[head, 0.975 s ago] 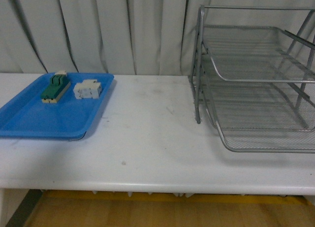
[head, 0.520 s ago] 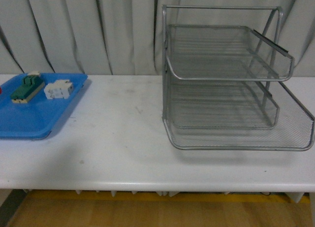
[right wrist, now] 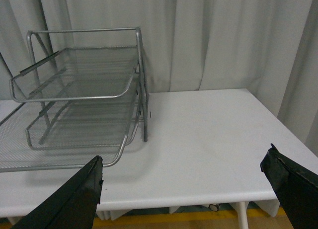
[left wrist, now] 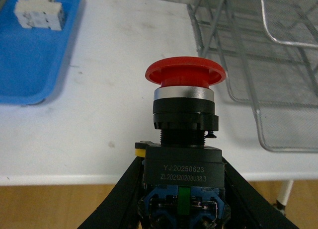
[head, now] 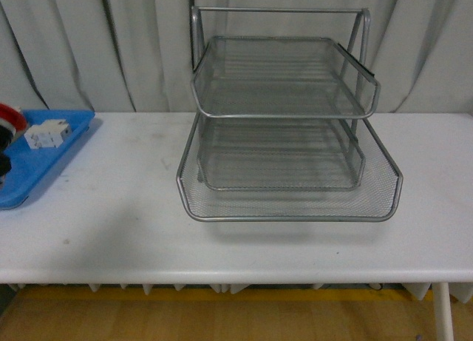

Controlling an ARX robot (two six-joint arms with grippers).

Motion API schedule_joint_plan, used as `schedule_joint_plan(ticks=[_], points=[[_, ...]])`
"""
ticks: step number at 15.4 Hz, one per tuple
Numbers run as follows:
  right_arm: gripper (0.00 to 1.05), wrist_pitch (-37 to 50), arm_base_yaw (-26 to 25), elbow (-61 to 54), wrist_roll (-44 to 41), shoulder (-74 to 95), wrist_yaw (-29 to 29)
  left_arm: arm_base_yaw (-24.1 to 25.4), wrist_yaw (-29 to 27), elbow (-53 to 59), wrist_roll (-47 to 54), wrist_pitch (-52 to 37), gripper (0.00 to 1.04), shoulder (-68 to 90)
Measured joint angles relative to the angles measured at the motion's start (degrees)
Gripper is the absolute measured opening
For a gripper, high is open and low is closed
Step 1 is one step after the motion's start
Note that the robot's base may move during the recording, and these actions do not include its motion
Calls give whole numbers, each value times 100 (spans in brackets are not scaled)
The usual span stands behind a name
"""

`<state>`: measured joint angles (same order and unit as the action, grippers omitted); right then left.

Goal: Place button on rack with both arms

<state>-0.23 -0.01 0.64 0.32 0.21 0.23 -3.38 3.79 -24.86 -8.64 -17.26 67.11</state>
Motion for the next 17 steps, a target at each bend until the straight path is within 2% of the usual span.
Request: schedule_joint_plan(ticks=[3, 5, 12, 15, 17], points=[[98, 0, 0, 0, 0, 0, -7, -459, -151, -859, 24, -162, 36, 647], [98, 4, 0, 0, 0, 0, -9, -1838, -201, -2282, 476, 0, 36, 2317], [98, 2, 0, 0, 0, 0, -9, -2747, -238, -3676, 728, 407, 36, 4002], [98, 2, 0, 0, 0, 0, -9, -2868, -186, -4551, 763, 942, 36, 4793], [98, 4, 0, 0, 0, 0, -9, -2879, -341, -5149, 881, 1388, 36, 5305]])
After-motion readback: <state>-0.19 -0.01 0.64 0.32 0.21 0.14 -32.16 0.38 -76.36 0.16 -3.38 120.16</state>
